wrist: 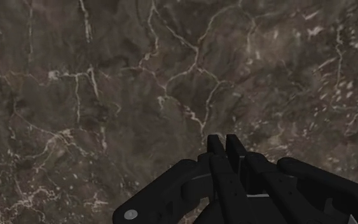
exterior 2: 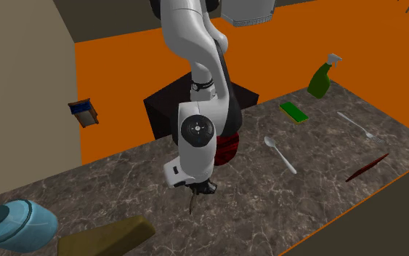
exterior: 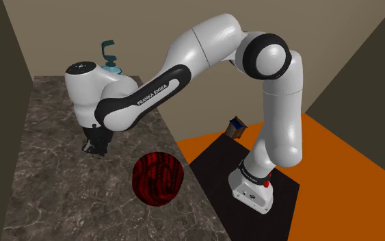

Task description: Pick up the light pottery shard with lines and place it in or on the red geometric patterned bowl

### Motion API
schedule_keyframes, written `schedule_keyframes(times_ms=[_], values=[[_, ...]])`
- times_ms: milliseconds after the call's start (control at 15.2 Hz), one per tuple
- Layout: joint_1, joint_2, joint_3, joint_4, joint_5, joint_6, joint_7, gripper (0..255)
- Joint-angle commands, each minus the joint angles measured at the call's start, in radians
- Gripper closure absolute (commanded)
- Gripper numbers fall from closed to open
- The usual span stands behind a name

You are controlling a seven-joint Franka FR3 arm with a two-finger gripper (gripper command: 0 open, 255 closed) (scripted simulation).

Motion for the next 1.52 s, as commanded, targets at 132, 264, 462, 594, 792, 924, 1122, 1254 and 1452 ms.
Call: schedule_keyframes(times_ms=[132,264,462,594,792,924,1122,1254,1452], values=[[-0.007,-0.031,0.009,0.009,0.016,-0.039,-0.011,255],[-0.009,-0.046,0.013,0.015,0.023,-0.059,-0.017,255],[-0.013,-0.068,0.019,0.026,0.034,-0.09,-0.024,255],[-0.015,-0.082,0.023,0.034,0.042,-0.111,-0.029,255],[-0.018,-0.101,0.028,0.049,0.052,-0.143,-0.037,255],[-0.02,-0.113,0.031,0.059,0.058,-0.164,-0.041,255],[-0.022,-0.13,0.035,0.077,0.067,-0.198,-0.048,255],[-0.023,-0.14,0.037,0.091,0.073,-0.22,-0.052,255],[-0.025,-0.154,0.04,0.112,0.081,-0.255,-0.058,255]])
